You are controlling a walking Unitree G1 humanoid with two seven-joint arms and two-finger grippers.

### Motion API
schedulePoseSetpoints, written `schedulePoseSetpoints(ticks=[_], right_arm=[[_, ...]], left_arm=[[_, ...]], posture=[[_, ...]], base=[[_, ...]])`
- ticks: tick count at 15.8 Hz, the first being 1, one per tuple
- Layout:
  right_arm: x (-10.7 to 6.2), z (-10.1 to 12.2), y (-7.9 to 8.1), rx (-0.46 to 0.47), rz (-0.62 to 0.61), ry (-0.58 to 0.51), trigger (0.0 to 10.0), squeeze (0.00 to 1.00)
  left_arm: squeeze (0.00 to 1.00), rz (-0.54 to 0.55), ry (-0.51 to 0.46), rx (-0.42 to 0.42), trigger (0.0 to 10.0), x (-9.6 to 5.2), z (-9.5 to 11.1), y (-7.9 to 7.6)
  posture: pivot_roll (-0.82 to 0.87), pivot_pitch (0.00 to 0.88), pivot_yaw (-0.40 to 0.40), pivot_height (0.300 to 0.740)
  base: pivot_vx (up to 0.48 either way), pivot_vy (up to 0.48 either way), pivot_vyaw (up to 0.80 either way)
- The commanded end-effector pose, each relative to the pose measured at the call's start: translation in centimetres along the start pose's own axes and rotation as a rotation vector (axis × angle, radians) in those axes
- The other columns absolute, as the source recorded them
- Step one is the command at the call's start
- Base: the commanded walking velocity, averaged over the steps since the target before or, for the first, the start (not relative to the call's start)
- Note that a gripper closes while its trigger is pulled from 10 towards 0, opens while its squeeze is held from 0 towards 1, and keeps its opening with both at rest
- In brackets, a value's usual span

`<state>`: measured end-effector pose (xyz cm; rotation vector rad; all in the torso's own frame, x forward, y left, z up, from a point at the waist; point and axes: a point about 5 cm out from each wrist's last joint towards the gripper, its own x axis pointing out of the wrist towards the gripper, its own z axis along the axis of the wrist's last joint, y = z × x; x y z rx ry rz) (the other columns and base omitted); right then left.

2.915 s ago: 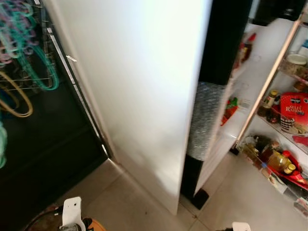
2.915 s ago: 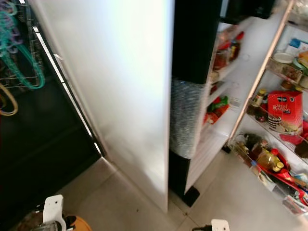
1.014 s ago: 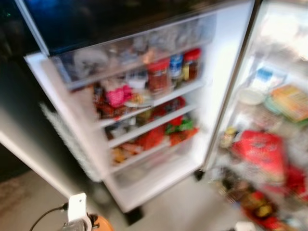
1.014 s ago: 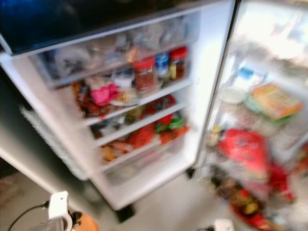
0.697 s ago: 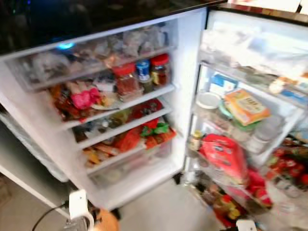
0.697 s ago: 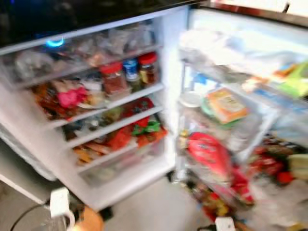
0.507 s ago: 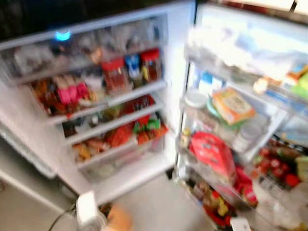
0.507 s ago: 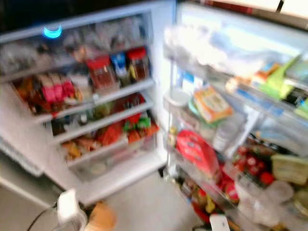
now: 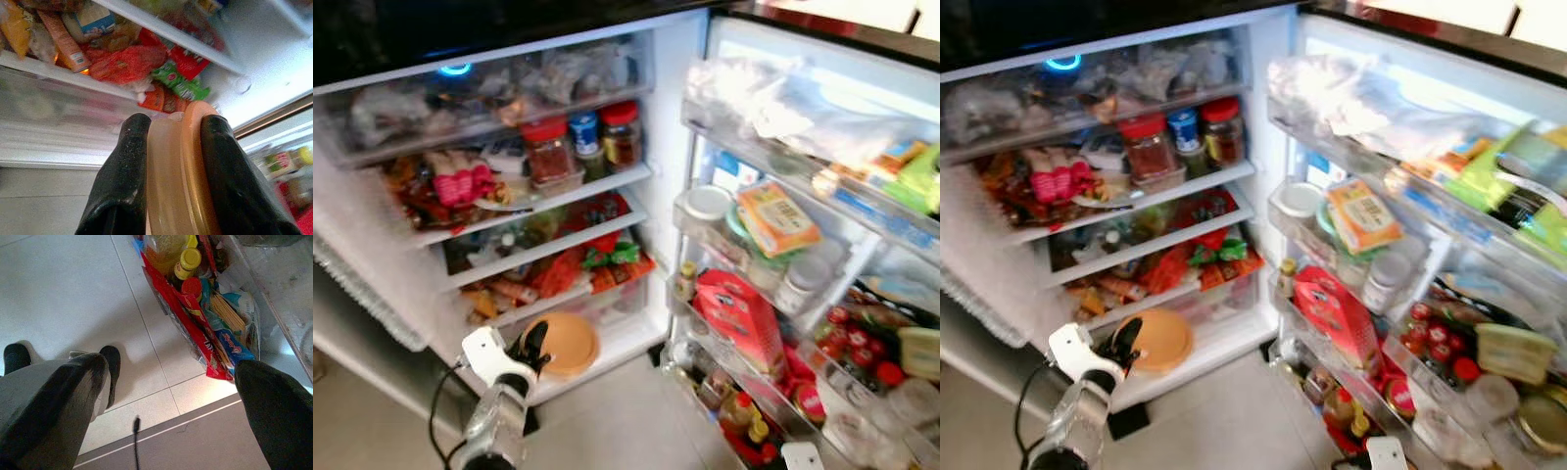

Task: Restocking fridge

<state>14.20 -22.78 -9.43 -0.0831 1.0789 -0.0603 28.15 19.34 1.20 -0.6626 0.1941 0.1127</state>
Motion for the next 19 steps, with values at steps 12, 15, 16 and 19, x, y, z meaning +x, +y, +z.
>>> schedulePoseSetpoints(ticks=[12, 15, 16, 19], right_arm=[[-0.2, -1.3, 0.5, -0.086, 0.028, 0.037, 10.0, 0.00], [-0.2, -1.4, 0.6, -0.106, 0.036, 0.039, 10.0, 0.00], [-0.2, -1.4, 0.6, -0.108, 0.039, 0.040, 10.0, 0.00], [-0.2, -1.5, 0.7, -0.101, 0.041, 0.041, 10.0, 0.00]], left_arm=[[0.00, -0.134, 0.000, -0.175, 10.0, -0.2, 1.4, -2.1], [0.00, -0.139, 0.008, -0.168, 10.0, -0.1, 1.5, -2.1], [0.00, -0.148, 0.013, -0.165, 10.0, 0.0, 1.5, -2.3], [0.00, -0.164, 0.031, -0.167, 10.0, 0.0, 1.3, -2.6]], posture=[[-0.14, 0.000, 0.063, 0.740], [-0.15, 0.000, 0.072, 0.740], [-0.15, 0.000, 0.071, 0.740], [-0.16, 0.000, 0.072, 0.740]], base=[[0.177, 0.000, 0.20], [0.344, 0.000, 0.15], [0.352, 0.000, 0.52], [0.361, 0.000, 0.14]])
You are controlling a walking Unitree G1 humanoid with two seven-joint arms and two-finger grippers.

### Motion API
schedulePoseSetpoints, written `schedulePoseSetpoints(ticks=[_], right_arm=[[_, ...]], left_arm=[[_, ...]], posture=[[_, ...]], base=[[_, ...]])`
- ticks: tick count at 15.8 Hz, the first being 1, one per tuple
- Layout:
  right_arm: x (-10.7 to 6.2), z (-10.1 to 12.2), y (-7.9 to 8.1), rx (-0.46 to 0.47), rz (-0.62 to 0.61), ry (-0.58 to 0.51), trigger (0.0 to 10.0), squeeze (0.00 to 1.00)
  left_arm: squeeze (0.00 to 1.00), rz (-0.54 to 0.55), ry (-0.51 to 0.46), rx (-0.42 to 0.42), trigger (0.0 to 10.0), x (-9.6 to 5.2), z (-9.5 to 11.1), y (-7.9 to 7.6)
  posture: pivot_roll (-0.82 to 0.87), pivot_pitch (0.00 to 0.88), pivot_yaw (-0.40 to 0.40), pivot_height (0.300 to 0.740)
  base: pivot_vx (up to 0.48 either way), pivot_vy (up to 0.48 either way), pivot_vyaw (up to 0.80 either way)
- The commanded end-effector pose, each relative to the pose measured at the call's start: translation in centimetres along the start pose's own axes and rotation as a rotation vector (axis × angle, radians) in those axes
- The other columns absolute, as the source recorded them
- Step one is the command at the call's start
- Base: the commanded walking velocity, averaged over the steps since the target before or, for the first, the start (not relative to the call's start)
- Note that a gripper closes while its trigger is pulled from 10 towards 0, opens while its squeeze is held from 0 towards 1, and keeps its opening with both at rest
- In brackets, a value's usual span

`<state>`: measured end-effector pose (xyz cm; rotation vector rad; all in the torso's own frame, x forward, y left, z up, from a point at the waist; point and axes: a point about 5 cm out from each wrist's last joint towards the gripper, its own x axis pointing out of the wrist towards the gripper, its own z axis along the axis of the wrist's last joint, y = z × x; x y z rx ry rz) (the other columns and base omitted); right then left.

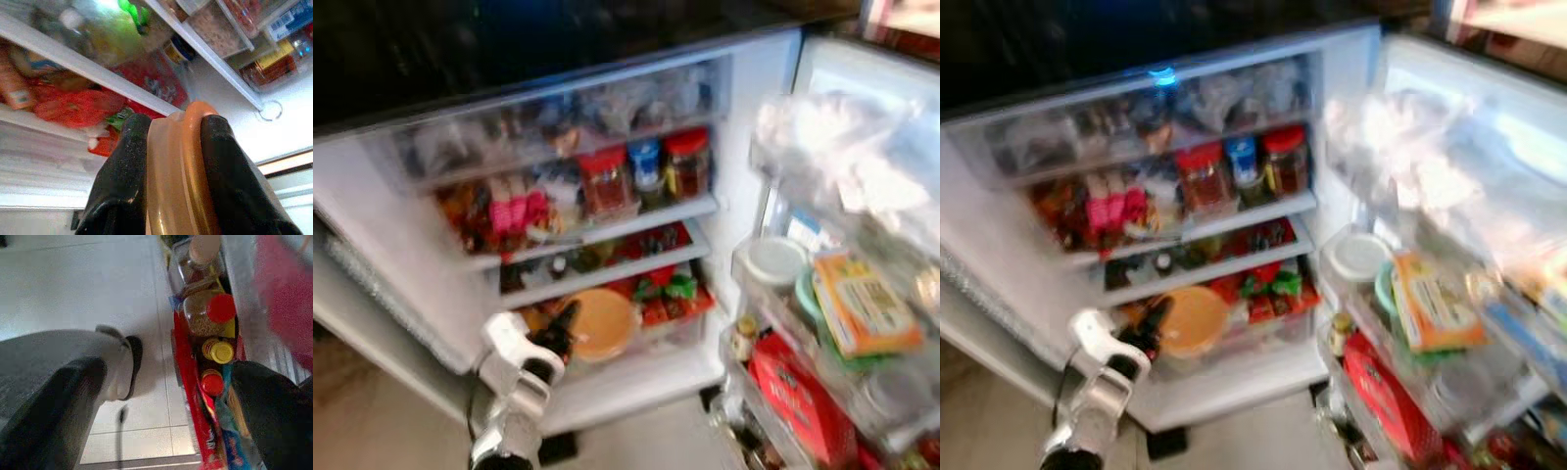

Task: Restocking fridge

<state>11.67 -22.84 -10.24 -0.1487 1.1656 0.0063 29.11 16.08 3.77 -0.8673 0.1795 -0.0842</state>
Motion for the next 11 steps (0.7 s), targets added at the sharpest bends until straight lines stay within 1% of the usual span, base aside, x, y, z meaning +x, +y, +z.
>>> schedulePoseSetpoints(ticks=[1, 3, 5, 7, 11], right_arm=[[0.2, 1.1, 0.6, -0.007, 0.013, -0.043, 10.0, 0.00], [0.2, 1.1, 0.6, -0.003, 0.013, -0.044, 10.0, 0.00], [0.2, 1.2, 0.6, 0.003, 0.017, -0.050, 10.0, 0.00], [0.2, 1.2, 0.6, 0.009, 0.020, -0.051, 10.0, 0.00], [0.2, 1.3, 0.6, 0.010, 0.024, -0.052, 10.0, 0.00]], left_arm=[[0.00, 0.027, -0.021, 0.016, 10.0, -0.6, 1.1, 1.2], [0.00, 0.027, -0.010, 0.014, 10.0, -0.6, 0.9, 1.1], [0.00, 0.032, -0.006, 0.011, 10.0, -0.7, 0.9, 1.3], [0.00, 0.049, 0.002, 0.005, 10.0, -1.0, 0.7, 1.9], [0.00, 0.052, 0.000, -0.007, 10.0, -1.1, 0.7, 2.2]], posture=[[-0.16, 0.000, 0.071, 0.740], [-0.16, 0.000, 0.071, 0.740], [-0.16, 0.000, 0.070, 0.740], [-0.16, 0.000, 0.069, 0.740], [-0.16, 0.000, 0.067, 0.740]], base=[[0.360, 0.000, 0.00], [0.311, 0.000, 0.00], [0.000, 0.000, 0.00], [0.000, 0.000, 0.00], [0.000, 0.000, 0.00]])
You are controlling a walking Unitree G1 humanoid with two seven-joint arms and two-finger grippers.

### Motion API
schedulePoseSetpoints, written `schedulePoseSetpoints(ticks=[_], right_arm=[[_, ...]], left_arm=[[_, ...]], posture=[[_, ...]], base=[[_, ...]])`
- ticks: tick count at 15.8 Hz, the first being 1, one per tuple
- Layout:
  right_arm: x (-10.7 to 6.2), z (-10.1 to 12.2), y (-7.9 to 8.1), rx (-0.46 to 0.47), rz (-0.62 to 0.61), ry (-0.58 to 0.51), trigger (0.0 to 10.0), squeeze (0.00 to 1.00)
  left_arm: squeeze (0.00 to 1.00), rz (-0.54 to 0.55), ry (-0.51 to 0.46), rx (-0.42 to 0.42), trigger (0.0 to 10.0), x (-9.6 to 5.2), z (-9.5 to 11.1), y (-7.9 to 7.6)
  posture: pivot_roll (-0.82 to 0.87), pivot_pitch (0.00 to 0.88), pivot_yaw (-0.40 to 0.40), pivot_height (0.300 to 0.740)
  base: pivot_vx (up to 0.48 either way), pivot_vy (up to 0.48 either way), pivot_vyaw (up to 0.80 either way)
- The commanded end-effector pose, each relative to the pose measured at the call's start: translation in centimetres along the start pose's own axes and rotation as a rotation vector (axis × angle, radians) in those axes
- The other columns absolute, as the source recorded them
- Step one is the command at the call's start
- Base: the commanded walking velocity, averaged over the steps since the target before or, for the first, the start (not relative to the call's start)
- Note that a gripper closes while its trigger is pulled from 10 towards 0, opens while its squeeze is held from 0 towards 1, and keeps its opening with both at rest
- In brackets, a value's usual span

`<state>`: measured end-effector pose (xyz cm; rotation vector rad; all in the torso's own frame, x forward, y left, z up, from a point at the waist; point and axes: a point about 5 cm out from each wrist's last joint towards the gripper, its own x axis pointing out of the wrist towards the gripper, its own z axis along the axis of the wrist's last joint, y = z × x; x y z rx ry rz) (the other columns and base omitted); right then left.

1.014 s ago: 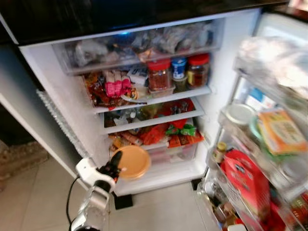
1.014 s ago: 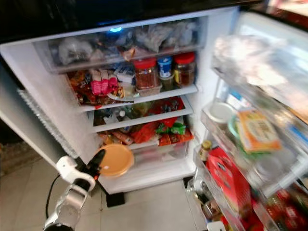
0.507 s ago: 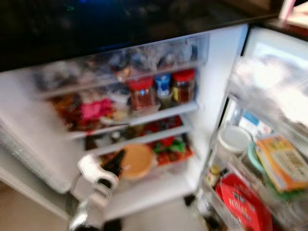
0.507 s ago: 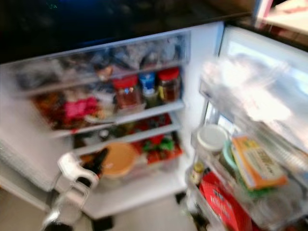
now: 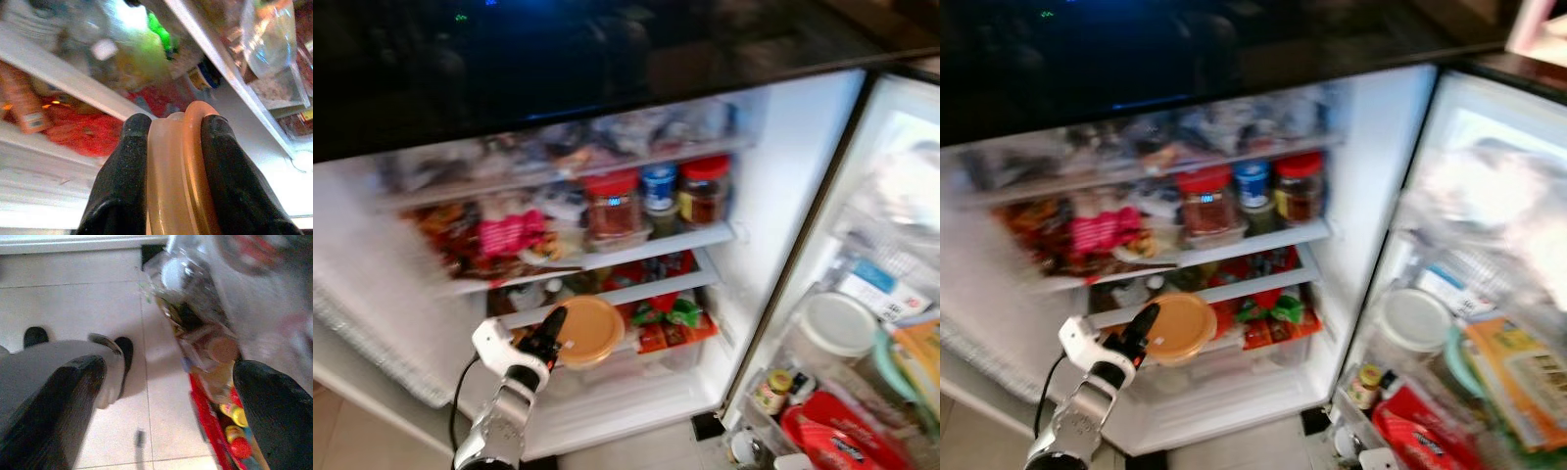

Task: Restocking fridge

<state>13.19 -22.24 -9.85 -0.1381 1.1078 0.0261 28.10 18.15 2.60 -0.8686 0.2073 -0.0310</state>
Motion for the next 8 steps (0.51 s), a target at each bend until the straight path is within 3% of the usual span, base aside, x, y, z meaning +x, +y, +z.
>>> schedulePoseSetpoints(ticks=[1, 8], right_arm=[[-0.03, -0.33, 0.19, 0.010, 0.007, 0.008, 10.0, 0.00], [0.01, -0.07, 0.22, -0.004, 0.015, 0.004, 10.0, 0.00]], left_arm=[[0.00, -0.006, -0.004, -0.005, 10.0, 0.07, 0.13, 0.00], [0.00, -0.035, -0.030, 0.000, 10.0, 0.81, 0.63, -0.88]], posture=[[-0.16, 0.000, 0.066, 0.740], [-0.16, 0.000, 0.064, 0.680]], base=[[0.000, 0.000, 0.00], [0.000, 0.000, 0.00]])
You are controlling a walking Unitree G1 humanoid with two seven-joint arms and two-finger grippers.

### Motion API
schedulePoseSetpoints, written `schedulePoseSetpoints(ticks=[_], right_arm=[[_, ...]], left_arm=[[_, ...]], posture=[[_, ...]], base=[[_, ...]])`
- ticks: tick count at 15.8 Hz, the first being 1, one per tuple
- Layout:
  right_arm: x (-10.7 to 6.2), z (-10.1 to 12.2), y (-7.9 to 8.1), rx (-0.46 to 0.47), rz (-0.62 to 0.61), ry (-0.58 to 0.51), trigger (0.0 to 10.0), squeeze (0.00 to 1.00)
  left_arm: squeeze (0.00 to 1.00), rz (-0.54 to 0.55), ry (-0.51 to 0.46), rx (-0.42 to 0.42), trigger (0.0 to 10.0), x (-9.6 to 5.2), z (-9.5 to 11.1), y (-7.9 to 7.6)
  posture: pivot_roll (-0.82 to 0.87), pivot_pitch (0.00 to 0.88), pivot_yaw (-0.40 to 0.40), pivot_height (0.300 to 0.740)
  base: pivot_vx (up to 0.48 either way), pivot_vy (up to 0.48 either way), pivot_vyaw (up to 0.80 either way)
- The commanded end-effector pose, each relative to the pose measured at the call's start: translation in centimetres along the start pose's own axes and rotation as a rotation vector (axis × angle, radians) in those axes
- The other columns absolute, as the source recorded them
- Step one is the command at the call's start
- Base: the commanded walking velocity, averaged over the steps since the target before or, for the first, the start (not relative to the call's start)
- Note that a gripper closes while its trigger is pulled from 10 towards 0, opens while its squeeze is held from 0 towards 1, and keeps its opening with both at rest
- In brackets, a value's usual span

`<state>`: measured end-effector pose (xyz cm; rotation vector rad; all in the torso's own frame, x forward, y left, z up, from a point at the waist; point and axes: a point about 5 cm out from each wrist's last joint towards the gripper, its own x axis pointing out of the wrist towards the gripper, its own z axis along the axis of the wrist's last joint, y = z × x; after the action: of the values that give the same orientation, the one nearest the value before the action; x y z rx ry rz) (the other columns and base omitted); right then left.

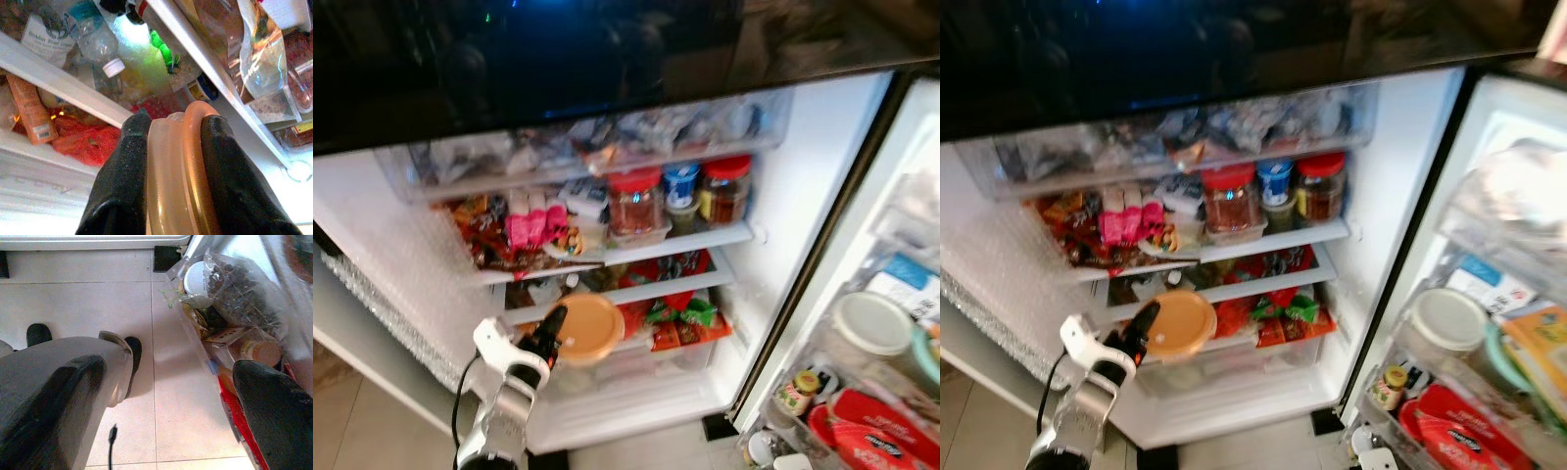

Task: Restocking fridge

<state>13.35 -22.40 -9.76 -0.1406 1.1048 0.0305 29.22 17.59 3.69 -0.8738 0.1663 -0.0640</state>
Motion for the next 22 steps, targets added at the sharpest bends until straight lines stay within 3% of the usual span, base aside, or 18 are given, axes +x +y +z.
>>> schedulePoseSetpoints(ticks=[1, 4, 17, 22], right_arm=[[0.0, -0.2, 0.4, 0.002, 0.013, 0.007, 10.0, 0.00], [0.0, -0.2, 0.4, 0.004, 0.015, 0.001, 10.0, 0.00], [0.0, -0.1, 0.3, 0.024, 0.011, -0.014, 10.0, 0.00], [0.0, -0.2, 0.4, 0.032, 0.003, -0.011, 10.0, 0.00]], left_arm=[[0.00, 0.021, -0.011, 0.011, 10.0, -0.1, 0.2, 0.4], [0.00, 0.028, -0.022, 0.021, 10.0, 0.1, 0.4, 0.2], [0.00, -0.037, -0.036, -0.012, 10.0, 1.0, 0.8, -0.9], [0.00, -0.071, -0.018, -0.015, 10.0, 1.5, 0.9, -1.4]], posture=[[-0.16, 0.000, 0.064, 0.670], [-0.16, 0.000, 0.062, 0.640], [-0.16, 0.000, 0.059, 0.640], [-0.16, 0.000, 0.069, 0.640]], base=[[0.000, 0.000, 0.00], [0.000, 0.000, 0.00], [0.000, 0.000, 0.00], [0.243, 0.000, 0.00]])
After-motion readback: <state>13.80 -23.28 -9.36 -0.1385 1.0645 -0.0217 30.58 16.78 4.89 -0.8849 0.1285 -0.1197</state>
